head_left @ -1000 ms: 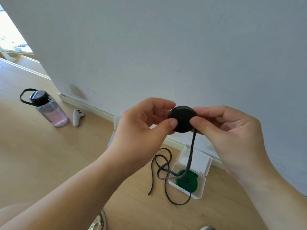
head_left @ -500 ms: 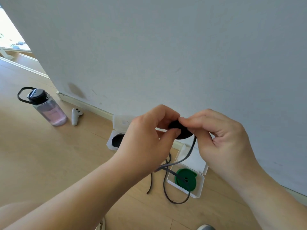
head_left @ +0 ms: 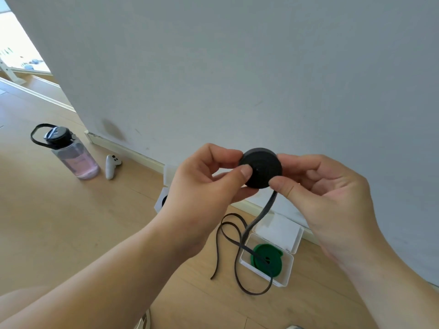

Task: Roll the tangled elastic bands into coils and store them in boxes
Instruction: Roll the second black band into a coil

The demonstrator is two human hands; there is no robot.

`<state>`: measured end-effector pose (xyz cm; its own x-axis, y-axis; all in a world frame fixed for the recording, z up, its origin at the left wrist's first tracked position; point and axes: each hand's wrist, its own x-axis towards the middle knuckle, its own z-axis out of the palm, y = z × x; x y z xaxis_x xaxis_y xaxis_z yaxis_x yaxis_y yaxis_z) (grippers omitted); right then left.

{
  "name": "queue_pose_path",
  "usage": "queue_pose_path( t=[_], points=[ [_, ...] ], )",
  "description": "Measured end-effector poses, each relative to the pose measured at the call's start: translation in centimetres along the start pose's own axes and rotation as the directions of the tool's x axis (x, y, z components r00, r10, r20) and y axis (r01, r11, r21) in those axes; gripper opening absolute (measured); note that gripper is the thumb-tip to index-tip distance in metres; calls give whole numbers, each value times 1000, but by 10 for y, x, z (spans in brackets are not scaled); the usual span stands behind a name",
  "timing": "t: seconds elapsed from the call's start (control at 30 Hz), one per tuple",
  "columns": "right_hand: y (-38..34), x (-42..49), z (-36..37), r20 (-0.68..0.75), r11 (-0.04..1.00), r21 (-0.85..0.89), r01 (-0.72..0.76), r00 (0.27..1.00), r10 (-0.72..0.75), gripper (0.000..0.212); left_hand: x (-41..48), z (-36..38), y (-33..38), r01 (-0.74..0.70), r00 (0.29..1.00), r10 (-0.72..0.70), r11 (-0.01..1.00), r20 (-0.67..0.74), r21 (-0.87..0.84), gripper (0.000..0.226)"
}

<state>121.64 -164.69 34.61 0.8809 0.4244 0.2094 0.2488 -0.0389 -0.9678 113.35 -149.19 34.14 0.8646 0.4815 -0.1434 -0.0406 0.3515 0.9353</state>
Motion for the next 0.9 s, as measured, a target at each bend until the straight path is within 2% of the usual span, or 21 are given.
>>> queue_pose_path(
  t=[0.03, 0.07, 0.1, 0.17, 0.2, 0.27, 0.33, 0.4, 0.5, 0.57, 0.63, 0.7, 0.77, 0.9],
  points=[
    [1, -2, 1, 3, 998, -51, 31, 1000, -31, 36, 0, 0, -1, 10, 1000, -10, 1000, -4, 12, 12],
    [2, -3, 2, 6, 990, -119, 72, 997, -72, 39, 1, -1, -3, -14, 1000, 15, 993, -9, 121, 12],
    [4, -3, 2, 22, 973, -193, 124, 992, -122, 41, 2, -2, -7, -87, 996, 94, 946, -6, 313, 12],
    [8, -3, 1, 73, 919, -317, 236, 972, -225, 41, 2, -4, -11, -272, 957, 275, 742, 91, 613, 20],
    [10, -3, 1, 97, 895, -356, 269, 963, -251, 40, 1, -4, -12, -356, 928, 335, 669, 162, 652, 24],
    [10, -4, 0, 131, 866, -397, 304, 953, -275, 39, 1, -5, -16, -457, 885, 385, 613, 261, 644, 22],
    [9, -3, 0, 114, 883, -372, 286, 958, -263, 38, 1, -5, -17, -446, 890, 386, 634, 241, 632, 16],
    [6, -1, -1, 21, 953, -255, 166, 986, -166, 34, 2, -5, -16, -338, 938, 318, 744, 141, 577, 13],
    [3, 2, -3, -72, 993, -97, 60, 995, -67, 27, 3, -3, -11, -208, 977, 207, 914, 42, 348, 13],
    [1, 2, -2, -60, 998, -44, 43, 997, -46, 29, 2, 0, -8, -148, 988, 151, 965, 4, 216, 10],
    [2, 0, -2, -36, 996, -67, 60, 997, -62, 34, 1, 1, -7, -95, 995, 97, 983, -4, 156, 9],
    [4, -2, -1, -4, 981, -169, 99, 995, -101, 37, 2, 0, -11, -96, 995, 95, 954, 19, 283, 12],
    [9, -2, -2, 52, 936, -300, 186, 983, -178, 36, 1, -1, -14, -189, 982, 173, 839, 78, 510, 21],
    [18, -2, -1, 178, 798, -475, 369, 929, -324, 33, 0, -2, -13, -378, 925, 301, 679, 232, 629, 30]
  ],
)
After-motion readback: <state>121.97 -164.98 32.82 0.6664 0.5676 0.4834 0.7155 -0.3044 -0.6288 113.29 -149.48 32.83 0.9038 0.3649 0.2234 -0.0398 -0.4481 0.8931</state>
